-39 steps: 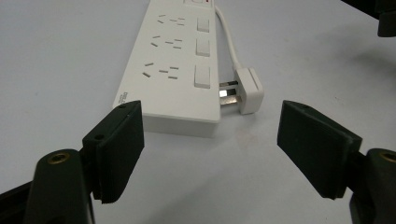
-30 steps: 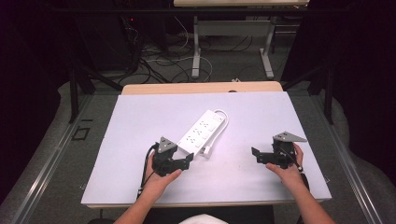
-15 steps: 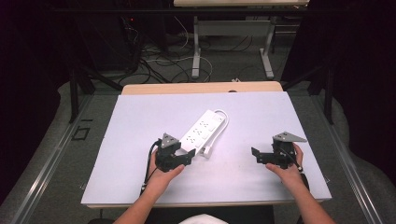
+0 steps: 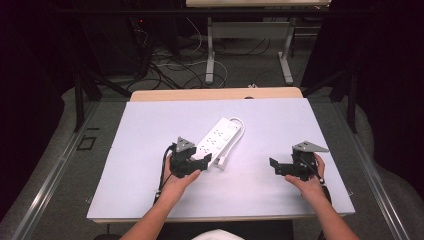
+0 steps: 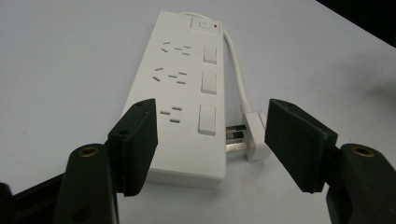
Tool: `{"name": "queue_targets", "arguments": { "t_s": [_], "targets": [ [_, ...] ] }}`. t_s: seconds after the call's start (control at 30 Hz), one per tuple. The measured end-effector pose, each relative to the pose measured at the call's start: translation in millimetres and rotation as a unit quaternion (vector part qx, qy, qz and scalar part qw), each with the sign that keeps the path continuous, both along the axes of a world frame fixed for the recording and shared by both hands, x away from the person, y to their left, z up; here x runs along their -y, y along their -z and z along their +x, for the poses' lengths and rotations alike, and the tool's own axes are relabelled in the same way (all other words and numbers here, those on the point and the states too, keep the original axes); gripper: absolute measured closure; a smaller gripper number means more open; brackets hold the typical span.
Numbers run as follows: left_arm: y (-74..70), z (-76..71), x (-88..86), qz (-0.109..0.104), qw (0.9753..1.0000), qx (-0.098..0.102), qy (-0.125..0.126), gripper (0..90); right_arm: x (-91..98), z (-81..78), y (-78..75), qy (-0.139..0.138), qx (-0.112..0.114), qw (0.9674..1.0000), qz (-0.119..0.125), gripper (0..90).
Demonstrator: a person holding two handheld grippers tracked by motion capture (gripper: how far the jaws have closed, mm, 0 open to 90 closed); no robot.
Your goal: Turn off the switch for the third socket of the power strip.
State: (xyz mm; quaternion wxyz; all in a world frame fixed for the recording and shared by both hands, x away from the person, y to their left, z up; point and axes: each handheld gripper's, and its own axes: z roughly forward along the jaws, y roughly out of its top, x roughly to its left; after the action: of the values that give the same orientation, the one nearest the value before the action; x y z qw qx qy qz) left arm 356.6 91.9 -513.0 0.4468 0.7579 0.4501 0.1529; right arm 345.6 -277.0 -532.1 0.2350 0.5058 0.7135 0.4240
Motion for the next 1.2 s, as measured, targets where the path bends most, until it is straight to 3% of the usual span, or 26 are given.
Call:
{"name": "queue_targets", "arguments": {
  "t_s": [0.1,0.27,0.57,0.9,1.2],
  "targets": [
    [-1.2,3.3,1.4,0.002,1.0000,-0.004,0.000,34.5,0.0,0.3,0.5,-0.001,-0.001,1.0000,0.001,1.2],
    [-1.6,9.4,5.5,-0.004,1.0000,0.005,-0.007,34.5,-0.6,0.3,0.7,0.000,-0.002,1.0000,0.002,1.2],
    [-0.9,18.0,9.9,-0.010,0.9998,-0.015,-0.005,36.2,-0.1,0.2,0.7,-0.001,-0.006,1.0000,0.002,1.3],
    [-0.9,27.9,13.8,-0.018,0.9978,-0.064,-0.008,41.7,0.2,0.9,1.4,-0.006,-0.007,1.0000,0.002,1.4],
    [-1.5,36.1,11.8,-0.024,0.9940,-0.105,-0.018,47.1,0.1,0.7,1.5,-0.006,-0.009,0.9999,0.002,1.4]
  ]
}}
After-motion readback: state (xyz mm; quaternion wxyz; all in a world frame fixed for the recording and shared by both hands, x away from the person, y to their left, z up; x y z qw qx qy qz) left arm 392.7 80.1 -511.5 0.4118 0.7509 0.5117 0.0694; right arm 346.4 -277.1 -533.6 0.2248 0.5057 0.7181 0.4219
